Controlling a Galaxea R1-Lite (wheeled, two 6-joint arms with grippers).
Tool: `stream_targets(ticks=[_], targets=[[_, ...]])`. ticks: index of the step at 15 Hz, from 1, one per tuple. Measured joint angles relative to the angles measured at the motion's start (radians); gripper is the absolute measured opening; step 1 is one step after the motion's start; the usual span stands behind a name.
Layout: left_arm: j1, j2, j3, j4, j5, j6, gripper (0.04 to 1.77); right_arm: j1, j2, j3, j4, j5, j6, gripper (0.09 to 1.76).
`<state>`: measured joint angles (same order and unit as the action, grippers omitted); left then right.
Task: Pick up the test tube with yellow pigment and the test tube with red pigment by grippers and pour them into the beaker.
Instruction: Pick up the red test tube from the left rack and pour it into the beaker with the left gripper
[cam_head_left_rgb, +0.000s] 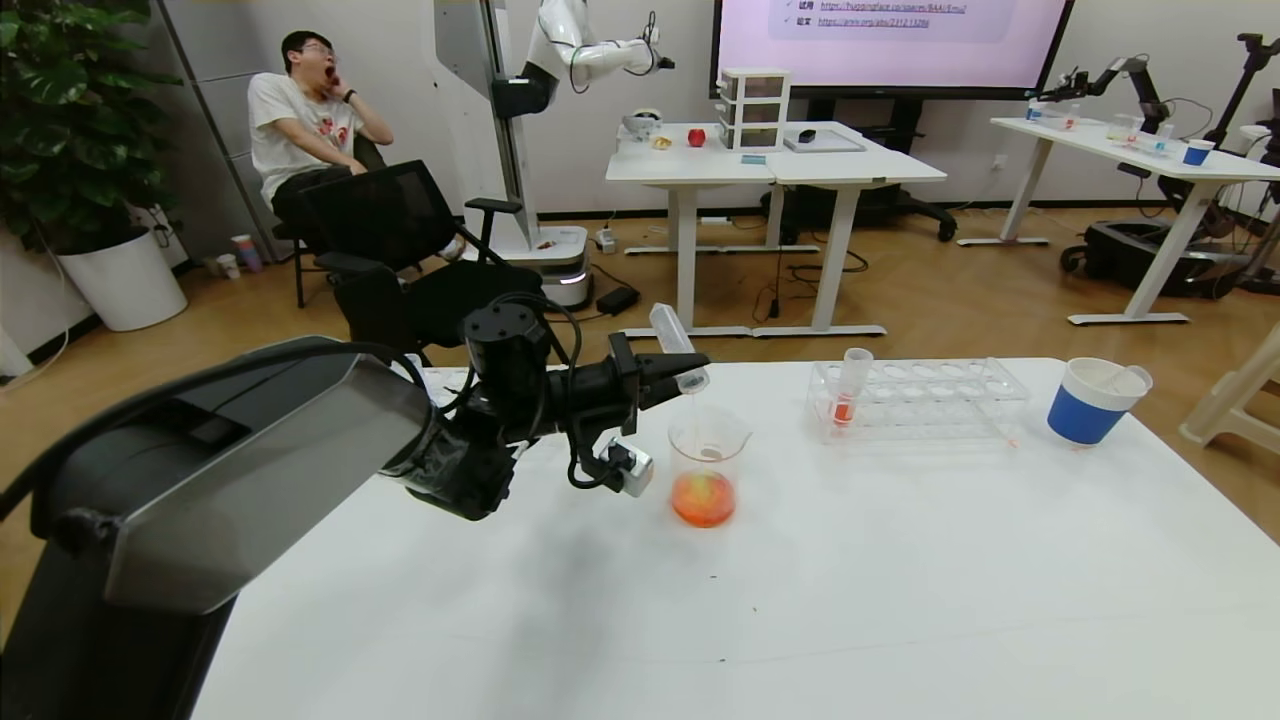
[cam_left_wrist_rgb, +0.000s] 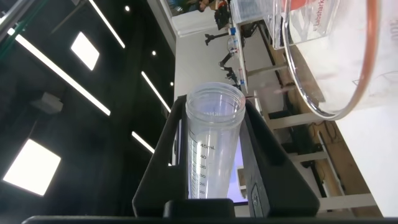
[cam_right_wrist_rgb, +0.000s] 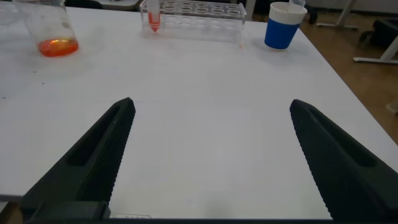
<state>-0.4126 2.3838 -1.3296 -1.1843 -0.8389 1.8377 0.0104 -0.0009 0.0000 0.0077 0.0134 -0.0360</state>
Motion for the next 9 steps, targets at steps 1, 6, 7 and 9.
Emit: stream_targets(ticks=[1,6,7,9], targets=[[0.001,0.002,0.000,0.000,-0.001,-0.005,0.51,0.000,0.000,0.000,0.000,0.000,0.000,1.74],[0.000,-0.003,-0.007,-0.028,0.018,-0.221,0.51,0.000,0.000,0.000,0.000,0.000,0.001,1.74],[0.000,-0.009,-0.013,-0.054,0.048,-0.325,0.51,0.000,0.000,0.000,0.000,0.000,0.001,1.74],[0.000,-0.017,-0.019,-0.168,0.176,-0.580,0.51,0.000,0.000,0.000,0.000,0.000,0.001,1.74]])
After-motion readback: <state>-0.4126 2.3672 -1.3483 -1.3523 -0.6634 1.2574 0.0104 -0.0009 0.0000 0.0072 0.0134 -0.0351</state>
